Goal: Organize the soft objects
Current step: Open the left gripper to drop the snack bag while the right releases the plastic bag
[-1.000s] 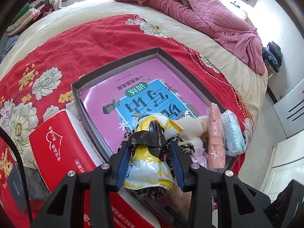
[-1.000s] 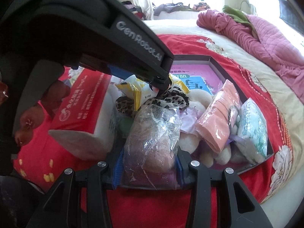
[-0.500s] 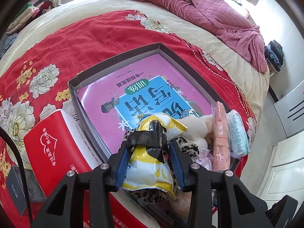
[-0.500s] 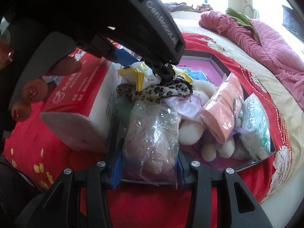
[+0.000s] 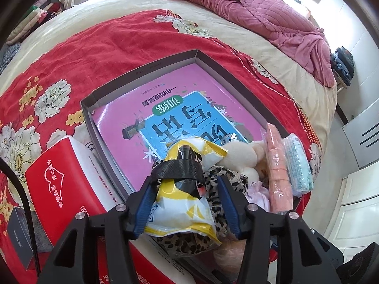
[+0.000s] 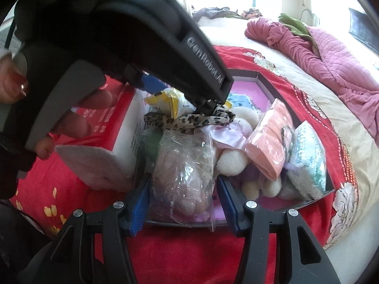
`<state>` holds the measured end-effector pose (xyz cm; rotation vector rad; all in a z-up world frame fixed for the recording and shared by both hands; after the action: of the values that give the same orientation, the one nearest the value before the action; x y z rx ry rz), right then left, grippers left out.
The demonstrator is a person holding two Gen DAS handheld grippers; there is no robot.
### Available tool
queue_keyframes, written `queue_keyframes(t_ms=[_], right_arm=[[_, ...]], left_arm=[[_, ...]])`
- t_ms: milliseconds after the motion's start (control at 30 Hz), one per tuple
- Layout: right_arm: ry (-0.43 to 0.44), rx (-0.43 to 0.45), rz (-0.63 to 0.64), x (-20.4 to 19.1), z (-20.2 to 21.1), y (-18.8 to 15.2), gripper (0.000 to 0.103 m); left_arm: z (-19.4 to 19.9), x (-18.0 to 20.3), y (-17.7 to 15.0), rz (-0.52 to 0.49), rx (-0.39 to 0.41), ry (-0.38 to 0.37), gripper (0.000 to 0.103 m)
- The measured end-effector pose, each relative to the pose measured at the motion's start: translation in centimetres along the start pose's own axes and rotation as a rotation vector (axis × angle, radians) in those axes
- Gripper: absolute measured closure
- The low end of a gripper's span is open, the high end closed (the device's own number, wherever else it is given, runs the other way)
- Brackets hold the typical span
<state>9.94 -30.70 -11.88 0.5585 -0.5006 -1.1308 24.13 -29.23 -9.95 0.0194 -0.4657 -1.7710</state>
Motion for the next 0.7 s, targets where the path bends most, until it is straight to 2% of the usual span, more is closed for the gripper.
queue_keyframes(t_ms=[100, 300, 367, 500, 700], right_arm=[[-0.012, 0.007, -0.003, 0.2, 0.4, 0.2, 0.040], [-0.025, 0.014, -0.001, 0.5, 0.8, 0.4, 0.039], [-0.030, 0.017, 0.002, 0.2, 1.2, 0.2, 0.038], [-0.044, 0.019, 0.004, 0.5, 1.4, 0.5, 0.034], [-0.049, 0.024, 0.007, 1.4, 1.7, 1.0, 0.034]], left_arm=[[0.1, -0.1, 0.0, 0.007, -0.003, -0.007, 0.047], [0.5, -0.2, -0.1, 0.021, -0.005, -0.028, 0.041], [0.7, 0.0, -0.1, 0.017, -0.005, -0.038, 0.035], [1.0, 0.5, -0.3, 0.000, -0.001, -0.040, 0.035], [1.6, 0.4, -0.2, 0.012, 0.005, -0.050, 0.035]])
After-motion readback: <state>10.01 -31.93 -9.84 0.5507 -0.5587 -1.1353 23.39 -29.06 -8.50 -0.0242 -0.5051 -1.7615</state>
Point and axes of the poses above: each gripper's, at about its wrist camera, not at the fingertips, and z roughly against the way its jaws point, x to its right, y to its top, the point moved 7 cm from there along -z, roughly the way its jaws point, and after that the axes turned 13 degrees about z, right-handed, at the moved point
